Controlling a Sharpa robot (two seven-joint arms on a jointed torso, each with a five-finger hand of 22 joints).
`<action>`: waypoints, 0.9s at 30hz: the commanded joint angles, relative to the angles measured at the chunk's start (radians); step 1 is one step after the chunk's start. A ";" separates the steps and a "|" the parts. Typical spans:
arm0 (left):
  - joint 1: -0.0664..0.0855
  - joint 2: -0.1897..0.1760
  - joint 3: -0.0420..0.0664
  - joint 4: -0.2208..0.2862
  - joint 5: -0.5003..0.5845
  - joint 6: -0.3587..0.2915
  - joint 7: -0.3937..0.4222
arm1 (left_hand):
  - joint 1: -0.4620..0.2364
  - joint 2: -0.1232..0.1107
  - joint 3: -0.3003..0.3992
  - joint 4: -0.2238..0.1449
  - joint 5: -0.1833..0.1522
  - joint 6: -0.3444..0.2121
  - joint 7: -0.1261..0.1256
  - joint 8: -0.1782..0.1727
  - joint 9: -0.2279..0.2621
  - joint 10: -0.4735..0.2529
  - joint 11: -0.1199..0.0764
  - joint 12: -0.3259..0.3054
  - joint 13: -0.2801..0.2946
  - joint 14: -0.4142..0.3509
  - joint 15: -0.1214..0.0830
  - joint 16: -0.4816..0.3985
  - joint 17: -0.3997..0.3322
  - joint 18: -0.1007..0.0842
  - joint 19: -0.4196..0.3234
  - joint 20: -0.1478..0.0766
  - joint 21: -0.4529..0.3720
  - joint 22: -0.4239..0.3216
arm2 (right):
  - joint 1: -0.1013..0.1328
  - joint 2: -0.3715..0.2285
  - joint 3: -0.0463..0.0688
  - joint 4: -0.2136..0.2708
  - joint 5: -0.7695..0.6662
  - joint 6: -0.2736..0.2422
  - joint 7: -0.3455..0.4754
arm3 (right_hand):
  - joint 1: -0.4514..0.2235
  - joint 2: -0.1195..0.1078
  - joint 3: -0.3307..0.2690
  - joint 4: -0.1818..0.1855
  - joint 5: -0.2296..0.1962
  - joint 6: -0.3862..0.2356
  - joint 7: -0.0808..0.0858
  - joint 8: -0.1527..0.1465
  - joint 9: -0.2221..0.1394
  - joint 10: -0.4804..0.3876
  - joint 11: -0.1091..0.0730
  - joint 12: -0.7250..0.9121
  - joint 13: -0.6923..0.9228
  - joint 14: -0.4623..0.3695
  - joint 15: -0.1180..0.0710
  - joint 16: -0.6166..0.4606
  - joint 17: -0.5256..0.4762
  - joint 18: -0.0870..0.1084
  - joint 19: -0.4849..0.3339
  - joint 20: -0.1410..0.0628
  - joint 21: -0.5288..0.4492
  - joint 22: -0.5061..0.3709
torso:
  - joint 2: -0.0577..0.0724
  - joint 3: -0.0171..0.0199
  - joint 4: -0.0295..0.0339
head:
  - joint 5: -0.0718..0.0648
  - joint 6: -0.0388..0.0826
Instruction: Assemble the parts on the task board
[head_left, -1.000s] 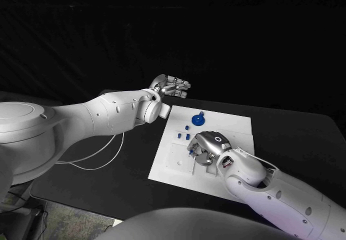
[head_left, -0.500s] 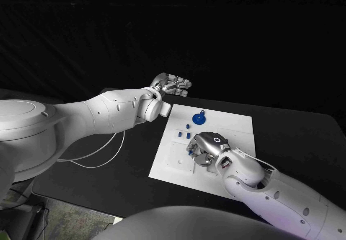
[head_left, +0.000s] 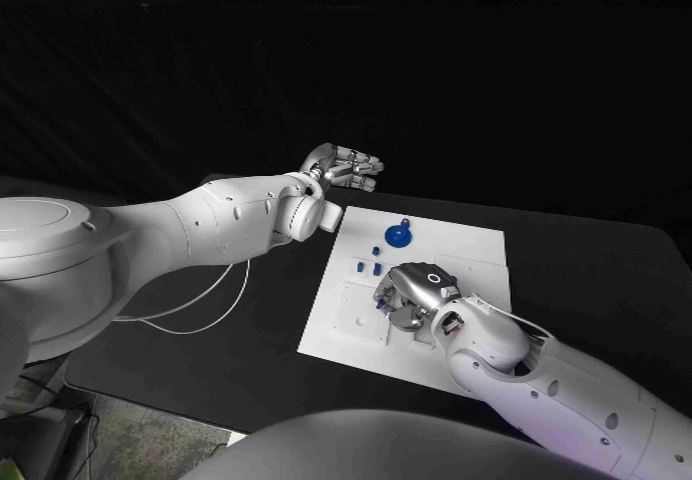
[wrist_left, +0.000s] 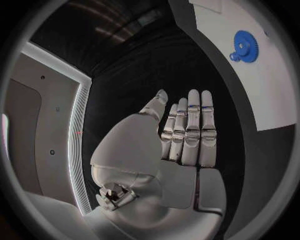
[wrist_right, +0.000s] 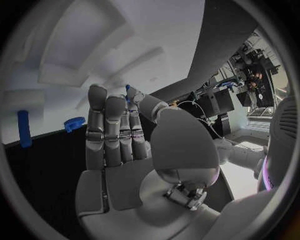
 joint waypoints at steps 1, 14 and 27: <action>-0.002 0.002 0.001 0.001 0.006 0.015 0.005 | -0.007 0.005 -0.006 0.001 0.001 -0.007 0.002 0.006 0.002 -0.010 -0.001 -0.001 -0.001 -0.006 0.002 -0.003 0.001 -0.009 0.002 0.006 0.002 -0.001 | -0.002 -0.001 -0.003 -0.002 -0.023 0.034 -0.015 | 0.002 0.004 0.002 -0.003 0.002 0.004 -0.001 0.004 0.000 0.005 0.002 0.006 0.001 0.003 -0.002 -0.004 0.001 0.015 0.029 -0.004 -0.004 0.001 | 0.000 0.0003 0.0006 | -0.002 0.000; -0.002 0.002 0.001 -0.005 0.006 0.020 0.000 | -0.006 0.006 -0.006 0.001 0.001 -0.008 0.003 0.006 0.002 -0.010 0.000 -0.001 -0.001 -0.007 0.002 -0.003 0.001 -0.009 0.002 0.007 0.002 -0.004 | -0.003 -0.002 -0.003 0.002 -0.040 0.013 -0.037 | 0.002 0.004 0.002 -0.005 0.002 0.005 -0.001 0.004 0.000 0.006 0.002 0.006 0.001 0.003 -0.002 -0.004 0.002 0.015 0.029 -0.004 -0.006 0.004 | 0.000 0.0005 0.0010 | -0.003 -0.002; -0.002 0.001 0.001 -0.008 0.006 0.024 -0.003 | -0.006 0.006 -0.009 0.001 0.001 -0.009 0.003 0.006 0.002 -0.012 0.000 -0.001 -0.001 -0.009 0.003 -0.004 0.001 -0.009 0.003 0.007 0.002 -0.010 | -0.003 -0.005 -0.003 0.011 -0.041 0.025 -0.035 | 0.002 0.002 0.003 -0.006 0.002 0.007 -0.001 0.004 0.000 0.007 0.002 0.006 0.001 0.004 -0.002 -0.004 0.003 0.015 0.030 -0.004 -0.007 0.009 | 0.000 0.0005 0.0014 | 0.000 -0.006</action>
